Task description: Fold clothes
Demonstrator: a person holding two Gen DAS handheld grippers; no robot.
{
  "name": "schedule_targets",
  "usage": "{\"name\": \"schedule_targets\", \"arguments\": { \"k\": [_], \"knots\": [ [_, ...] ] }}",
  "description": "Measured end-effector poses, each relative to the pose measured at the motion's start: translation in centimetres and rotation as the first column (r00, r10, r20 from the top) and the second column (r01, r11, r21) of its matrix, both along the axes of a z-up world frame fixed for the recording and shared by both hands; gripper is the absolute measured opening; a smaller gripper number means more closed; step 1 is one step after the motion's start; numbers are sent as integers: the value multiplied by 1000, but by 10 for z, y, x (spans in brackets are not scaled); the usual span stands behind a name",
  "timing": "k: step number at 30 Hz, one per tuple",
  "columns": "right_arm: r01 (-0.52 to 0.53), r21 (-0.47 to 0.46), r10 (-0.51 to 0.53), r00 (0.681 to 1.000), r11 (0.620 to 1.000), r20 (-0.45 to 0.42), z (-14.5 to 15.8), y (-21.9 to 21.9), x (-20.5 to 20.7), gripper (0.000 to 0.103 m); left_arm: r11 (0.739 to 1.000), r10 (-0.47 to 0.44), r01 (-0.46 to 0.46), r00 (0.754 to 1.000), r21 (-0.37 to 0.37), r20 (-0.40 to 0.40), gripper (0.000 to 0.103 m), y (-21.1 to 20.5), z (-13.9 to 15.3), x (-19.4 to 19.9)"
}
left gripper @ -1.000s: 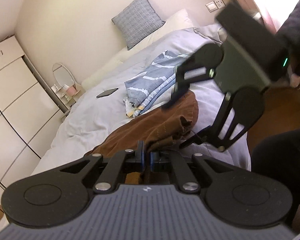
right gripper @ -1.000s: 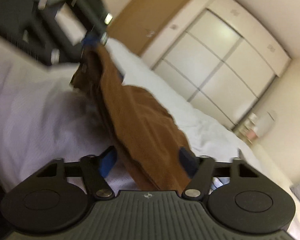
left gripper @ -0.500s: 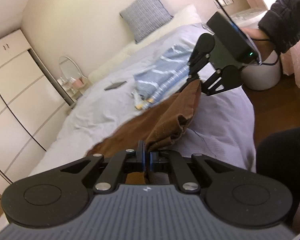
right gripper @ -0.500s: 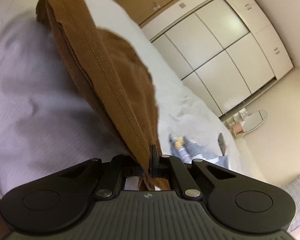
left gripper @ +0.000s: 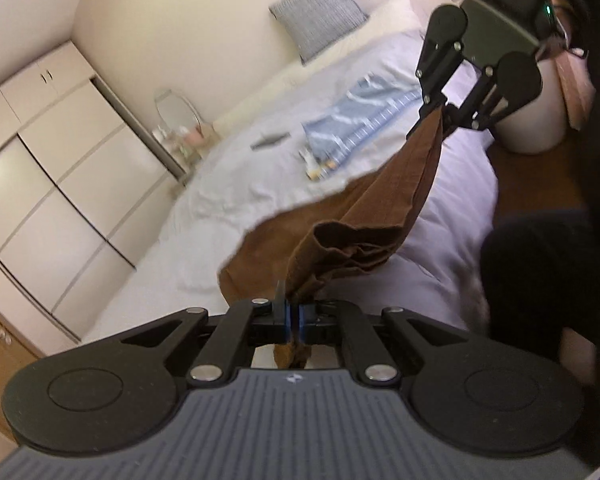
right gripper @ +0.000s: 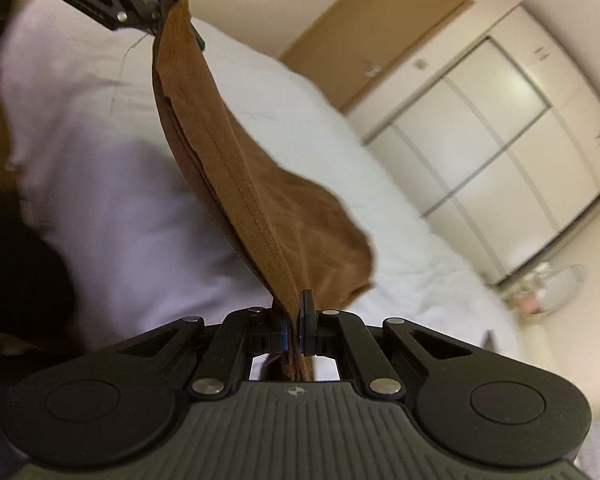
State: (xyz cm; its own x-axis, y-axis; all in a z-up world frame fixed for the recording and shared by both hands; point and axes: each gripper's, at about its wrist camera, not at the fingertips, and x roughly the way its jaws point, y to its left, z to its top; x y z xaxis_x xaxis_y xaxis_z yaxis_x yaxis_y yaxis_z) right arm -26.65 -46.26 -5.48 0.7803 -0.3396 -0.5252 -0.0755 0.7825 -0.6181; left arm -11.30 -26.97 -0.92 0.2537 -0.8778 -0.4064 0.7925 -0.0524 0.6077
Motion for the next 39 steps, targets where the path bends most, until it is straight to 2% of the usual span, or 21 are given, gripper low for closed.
{"name": "schedule_targets", "arguments": {
  "k": [3, 6, 11, 13, 18, 23, 25, 26, 29, 30, 31, 34, 36, 37, 39],
  "knots": [
    [-29, 48, 32, 998, 998, -59, 1, 13, -8, 1, 999, 17, -16, 999, 34, -30, 3, 19, -3, -15],
    [-53, 42, 57, 994, 998, -98, 10, 11, -8, 1, 999, 11, -8, 998, 52, -67, 3, 21, 2, -18],
    [-48, 38, 52, 994, 998, -99, 37, -12, 11, 1, 999, -10, 17, 989, 50, -148, 3, -4, 9, 9],
    [-44, 34, 48, 994, 998, -102, 48, -28, 27, 1, 999, -17, 27, 976, 45, -217, 3, -18, 15, 33],
    [-37, 49, 42, 992, 998, -121, 70, -73, 87, 1, 999, -9, 28, 917, 41, -400, 3, -69, 26, 113],
    [17, 126, 1, 990, 992, -138, 60, -139, 168, 1, 999, 52, -39, 837, 36, -545, 3, -130, 17, 201],
    [53, 183, -20, 984, 982, -175, 46, -164, 201, 1, 996, 84, -60, 799, 59, -595, 3, -157, 5, 233],
    [71, 202, -31, 980, 977, -196, 38, -174, 215, 2, 994, 108, -65, 769, 92, -630, 3, -169, -4, 248],
    [146, 289, -73, 966, 946, -249, 11, -205, 253, 10, 981, 187, -87, 672, 174, -717, 3, -200, -36, 291],
    [169, 330, -85, 963, 929, -255, 5, -215, 261, 16, 973, 226, -104, 618, 207, -753, 6, -208, -48, 305],
    [194, 376, -108, 965, 906, -237, 3, -225, 263, 22, 968, 252, -130, 582, 217, -773, 10, -208, -55, 314],
    [273, 521, -242, 962, 808, -128, 15, -249, 245, 46, 958, 277, -198, 442, 208, -853, 17, -201, -69, 341],
    [308, 619, -347, 936, 722, -62, 24, -265, 228, 48, 939, 293, -285, 375, 192, -880, 15, -186, -72, 350],
    [320, 657, -395, 918, 682, -37, 28, -271, 220, 48, 926, 307, -324, 352, 193, -884, 13, -178, -72, 355],
    [336, 675, -440, 898, 657, -19, 32, -267, 202, 48, 904, 331, -382, 336, 193, -882, 13, -162, -70, 358]
  ]
}}
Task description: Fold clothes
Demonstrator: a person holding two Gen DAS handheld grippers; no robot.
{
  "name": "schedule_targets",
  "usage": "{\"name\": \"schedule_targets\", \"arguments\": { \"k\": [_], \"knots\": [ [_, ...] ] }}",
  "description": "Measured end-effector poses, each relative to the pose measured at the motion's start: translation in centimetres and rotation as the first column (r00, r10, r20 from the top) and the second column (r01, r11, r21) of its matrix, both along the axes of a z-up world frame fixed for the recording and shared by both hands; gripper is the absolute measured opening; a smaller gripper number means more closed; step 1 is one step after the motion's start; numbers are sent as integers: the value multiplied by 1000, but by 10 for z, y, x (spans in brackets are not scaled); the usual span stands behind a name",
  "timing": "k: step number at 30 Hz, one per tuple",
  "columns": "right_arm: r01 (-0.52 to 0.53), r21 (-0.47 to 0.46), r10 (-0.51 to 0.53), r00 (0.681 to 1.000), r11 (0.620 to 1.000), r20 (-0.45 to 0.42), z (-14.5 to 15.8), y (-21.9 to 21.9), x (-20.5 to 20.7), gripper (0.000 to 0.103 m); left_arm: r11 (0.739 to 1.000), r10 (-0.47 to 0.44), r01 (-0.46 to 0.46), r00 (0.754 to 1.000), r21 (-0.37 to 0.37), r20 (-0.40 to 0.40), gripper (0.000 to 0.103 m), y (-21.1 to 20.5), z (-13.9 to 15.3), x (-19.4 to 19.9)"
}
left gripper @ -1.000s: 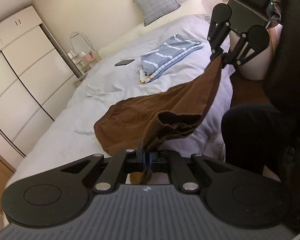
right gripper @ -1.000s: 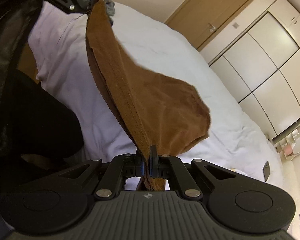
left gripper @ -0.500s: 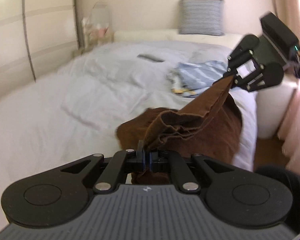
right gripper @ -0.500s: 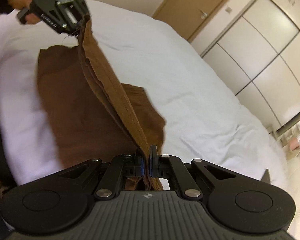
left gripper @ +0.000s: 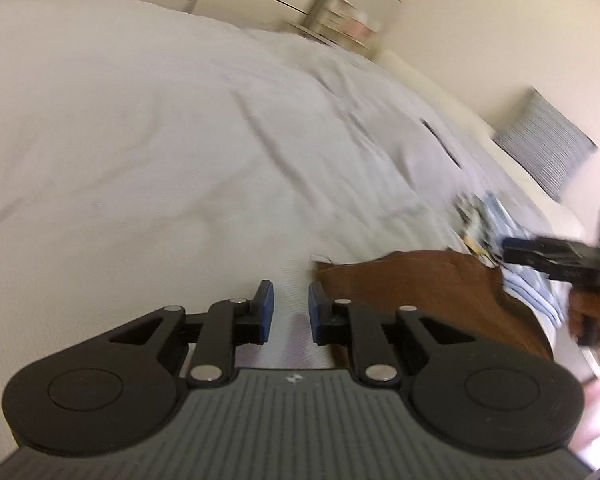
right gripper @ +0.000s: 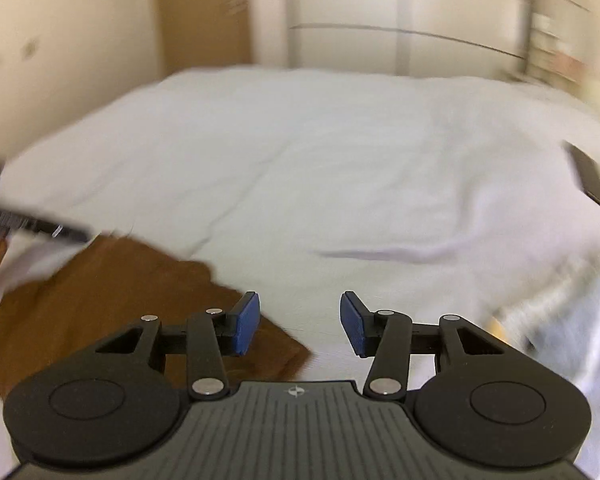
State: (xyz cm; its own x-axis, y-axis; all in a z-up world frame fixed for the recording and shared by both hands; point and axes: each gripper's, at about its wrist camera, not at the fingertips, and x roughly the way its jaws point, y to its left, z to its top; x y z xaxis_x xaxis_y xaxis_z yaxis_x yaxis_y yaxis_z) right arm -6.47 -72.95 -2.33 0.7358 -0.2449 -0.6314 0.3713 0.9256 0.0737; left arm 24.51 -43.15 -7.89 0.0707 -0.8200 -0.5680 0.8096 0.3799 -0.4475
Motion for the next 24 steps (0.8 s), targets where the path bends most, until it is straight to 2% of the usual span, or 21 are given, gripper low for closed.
{"name": "schedule_targets", "arguments": {
  "k": [2, 5, 8, 10, 13, 18, 21, 24],
  "knots": [
    [-8, 28, 7, 1000, 1000, 28, 2, 14, -19, 51, 1000, 16, -16, 999, 5, 45, 13, 19, 5, -10],
    [-8, 49, 6, 998, 999, 56, 0, 38, -40, 61, 1000, -11, 10, 993, 7, 121, 14, 41, 16, -40],
    [27, 156, -44, 993, 987, 109, -13, 54, -72, 67, 999, -52, 51, 985, 13, 163, 22, 51, 23, -70],
    [58, 268, -100, 984, 962, 147, -24, 51, -87, 67, 998, -70, 69, 987, 14, 145, 31, 55, 20, -80],
    [83, 373, -165, 967, 924, 194, -34, 41, -93, 67, 997, -72, 68, 988, 37, 134, 31, 44, 14, -82],
    [87, 432, -197, 956, 898, 217, -38, 16, -73, 67, 999, -43, 41, 995, 29, 88, 37, 12, 14, -52],
    [74, 461, -195, 956, 884, 221, -44, 3, -55, 67, 998, -46, 41, 996, 56, 76, 38, -15, 8, -37],
    [78, 510, -215, 953, 857, 216, -54, -10, -39, 67, 995, -65, 64, 998, 81, 16, 37, -36, -4, -25]
  ]
}}
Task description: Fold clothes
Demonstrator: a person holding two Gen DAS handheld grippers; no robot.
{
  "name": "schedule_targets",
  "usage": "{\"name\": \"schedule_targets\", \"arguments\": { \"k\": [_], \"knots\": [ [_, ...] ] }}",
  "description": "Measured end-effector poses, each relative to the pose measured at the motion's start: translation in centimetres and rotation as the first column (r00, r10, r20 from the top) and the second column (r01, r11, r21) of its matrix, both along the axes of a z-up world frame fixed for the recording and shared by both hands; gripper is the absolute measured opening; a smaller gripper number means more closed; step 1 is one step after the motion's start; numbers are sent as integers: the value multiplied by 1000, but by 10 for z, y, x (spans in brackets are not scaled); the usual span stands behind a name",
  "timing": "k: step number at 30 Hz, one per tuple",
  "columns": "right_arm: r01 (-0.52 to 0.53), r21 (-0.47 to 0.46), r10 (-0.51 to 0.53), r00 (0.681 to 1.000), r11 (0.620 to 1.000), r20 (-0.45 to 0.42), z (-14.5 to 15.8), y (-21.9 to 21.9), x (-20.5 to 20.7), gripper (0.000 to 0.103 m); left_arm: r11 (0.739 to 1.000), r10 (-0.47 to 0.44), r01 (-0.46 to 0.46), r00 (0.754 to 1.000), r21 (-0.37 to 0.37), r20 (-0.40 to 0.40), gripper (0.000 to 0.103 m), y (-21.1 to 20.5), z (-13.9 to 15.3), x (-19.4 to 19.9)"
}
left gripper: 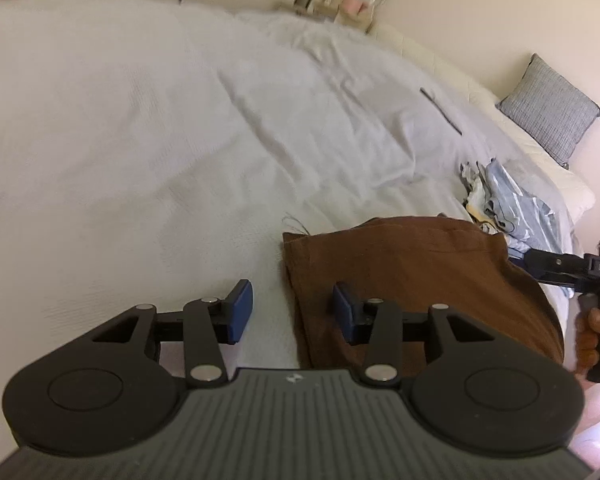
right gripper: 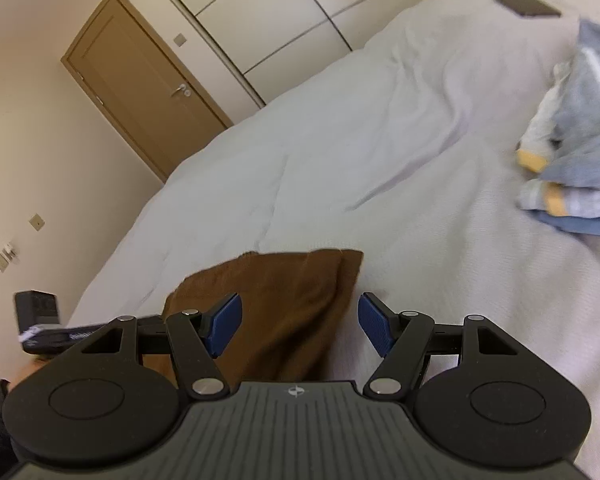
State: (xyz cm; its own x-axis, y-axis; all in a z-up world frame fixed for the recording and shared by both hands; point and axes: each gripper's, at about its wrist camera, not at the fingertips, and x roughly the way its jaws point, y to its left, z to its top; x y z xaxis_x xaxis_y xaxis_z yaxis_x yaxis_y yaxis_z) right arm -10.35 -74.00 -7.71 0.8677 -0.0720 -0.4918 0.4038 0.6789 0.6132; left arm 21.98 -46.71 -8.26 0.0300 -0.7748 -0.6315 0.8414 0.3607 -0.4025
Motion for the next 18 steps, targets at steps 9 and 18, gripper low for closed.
{"name": "schedule_targets", "arguments": {
  "k": [9, 18],
  "knots": [
    [-30, -284, 23, 999, 958, -29, 26, 22, 16, 5, 993, 8, 2, 996, -117, 84, 2, 11, 15, -13],
    [-114, -326, 56, 982, 939, -182, 12, 7, 62, 20, 993, 111, -108, 992, -46, 55, 6, 14, -12, -7]
  ]
}}
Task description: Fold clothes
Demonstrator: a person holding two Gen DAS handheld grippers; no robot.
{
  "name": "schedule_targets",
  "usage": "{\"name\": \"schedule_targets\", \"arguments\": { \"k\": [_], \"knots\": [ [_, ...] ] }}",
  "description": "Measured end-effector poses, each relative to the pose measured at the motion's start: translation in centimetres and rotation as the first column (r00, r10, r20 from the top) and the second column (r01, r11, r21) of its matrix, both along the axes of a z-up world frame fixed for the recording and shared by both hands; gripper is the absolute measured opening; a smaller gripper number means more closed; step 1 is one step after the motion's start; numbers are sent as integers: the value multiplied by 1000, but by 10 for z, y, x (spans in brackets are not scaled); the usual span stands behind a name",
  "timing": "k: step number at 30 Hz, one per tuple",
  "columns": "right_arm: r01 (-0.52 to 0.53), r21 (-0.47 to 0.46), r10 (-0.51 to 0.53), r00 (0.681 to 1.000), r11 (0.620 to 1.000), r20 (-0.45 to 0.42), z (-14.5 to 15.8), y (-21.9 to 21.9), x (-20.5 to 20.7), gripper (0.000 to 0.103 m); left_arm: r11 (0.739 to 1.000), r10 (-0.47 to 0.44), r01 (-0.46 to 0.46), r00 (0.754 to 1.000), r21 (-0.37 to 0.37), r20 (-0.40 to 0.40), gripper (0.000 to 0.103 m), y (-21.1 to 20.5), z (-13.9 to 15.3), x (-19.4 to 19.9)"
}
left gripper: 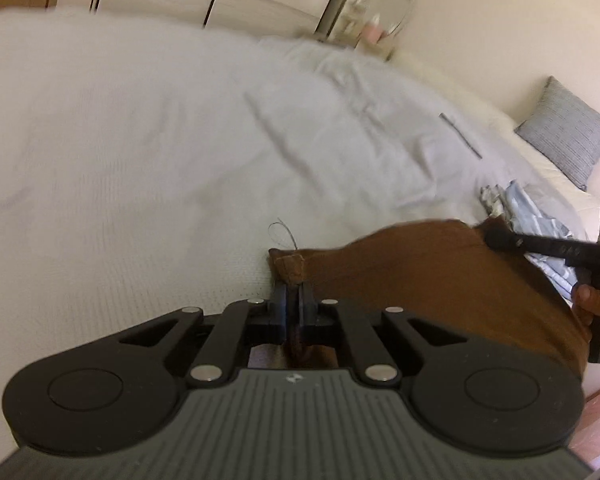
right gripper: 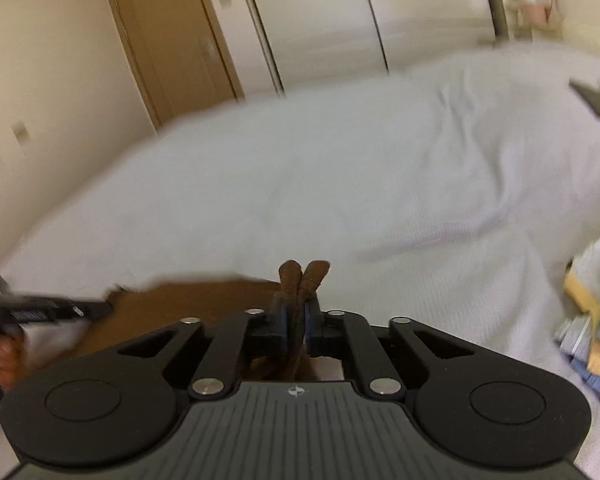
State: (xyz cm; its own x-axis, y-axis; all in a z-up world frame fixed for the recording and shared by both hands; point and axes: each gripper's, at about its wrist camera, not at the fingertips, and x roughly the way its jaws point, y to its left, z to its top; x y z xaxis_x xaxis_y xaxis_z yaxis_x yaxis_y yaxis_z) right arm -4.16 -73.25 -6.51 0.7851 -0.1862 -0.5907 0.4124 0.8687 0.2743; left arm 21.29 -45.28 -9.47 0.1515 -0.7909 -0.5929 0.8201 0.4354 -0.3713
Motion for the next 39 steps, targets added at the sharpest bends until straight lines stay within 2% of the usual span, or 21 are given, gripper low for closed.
{"name": "schedule_targets", "arguments": {
  "k": [2, 5, 10, 12, 14, 17, 18, 19, 20, 21, 23, 24, 27, 28, 31, 33, 34, 38, 39],
  "knots": [
    [43, -9, -42, 998, 999, 53, 5, 5, -18, 34, 1000, 17, -17, 1000, -3, 2, 8, 2, 4, 0],
    [101, -15, -98, 988, 995, 123, 18, 13, -57, 36, 999, 45, -47, 994, 14, 98, 17, 15, 21, -9],
    [122, 62, -133, 963, 991, 232, 17, 57, -135, 39, 1000, -3, -1, 963, 13, 271, 17, 48, 50, -59],
    [119, 129, -150, 954, 984, 259, 10, 75, -152, 44, 999, -50, 53, 950, 1, 308, 20, 58, 55, -89],
    [133, 235, -200, 937, 963, 288, 0, 89, -168, 50, 992, -112, 123, 939, -14, 325, 25, 65, 54, -122],
    [156, 418, -308, 895, 895, 324, -23, 99, -181, 54, 982, -178, 189, 926, 1, 333, 26, 63, 41, -158],
    [156, 454, -325, 890, 877, 321, -29, 99, -180, 54, 979, -197, 200, 924, 25, 326, 26, 59, 33, -166],
    [154, 462, -325, 891, 873, 318, -32, 97, -178, 53, 977, -211, 205, 919, 52, 333, 26, 56, 25, -171],
    [150, 467, -322, 893, 871, 313, -34, 96, -175, 32, 974, -225, 210, 914, 80, 339, 26, 53, 18, -176],
    [140, 466, -309, 900, 873, 307, -33, 94, -173, 17, 971, -235, 206, 908, 118, 347, 27, 49, 9, -178],
    [162, 442, -314, 902, 882, 296, -28, 87, -177, 9, 971, -234, 200, 913, 134, 334, 26, 47, 2, -173],
    [196, 423, -336, 897, 885, 286, -24, 83, -182, 1, 971, -231, 199, 919, 130, 321, 26, 47, 0, -169],
    [325, 426, -461, 846, 844, 267, -23, 63, -206, 1, 972, -228, 199, 928, 127, 293, 26, 46, -3, -160],
    [335, 414, -464, 846, 846, 262, -21, 61, -211, 2, 971, -231, 202, 930, 127, 286, 26, 45, -4, -159],
    [260, 354, -371, 881, 898, 293, -7, 71, -212, 10, 969, -238, 207, 922, 134, 304, 26, 45, -1, -160],
    [203, 308, -299, 902, 930, 310, -1, 81, -203, 22, 971, -233, 206, 917, 118, 323, 25, 51, 9, -165],
    [169, 292, -262, 912, 941, 317, 1, 84, -195, 33, 973, -231, 210, 916, 98, 328, 25, 53, 13, -167],
    [82, 261, -160, 942, 962, 294, 1, 85, -159, 35, 973, -228, 224, 908, 53, 351, 25, 54, 26, -167],
    [70, 258, -144, 949, 963, 279, 0, 83, -152, 35, 973, -230, 223, 906, 62, 355, 25, 51, 24, -166]
  ]
}}
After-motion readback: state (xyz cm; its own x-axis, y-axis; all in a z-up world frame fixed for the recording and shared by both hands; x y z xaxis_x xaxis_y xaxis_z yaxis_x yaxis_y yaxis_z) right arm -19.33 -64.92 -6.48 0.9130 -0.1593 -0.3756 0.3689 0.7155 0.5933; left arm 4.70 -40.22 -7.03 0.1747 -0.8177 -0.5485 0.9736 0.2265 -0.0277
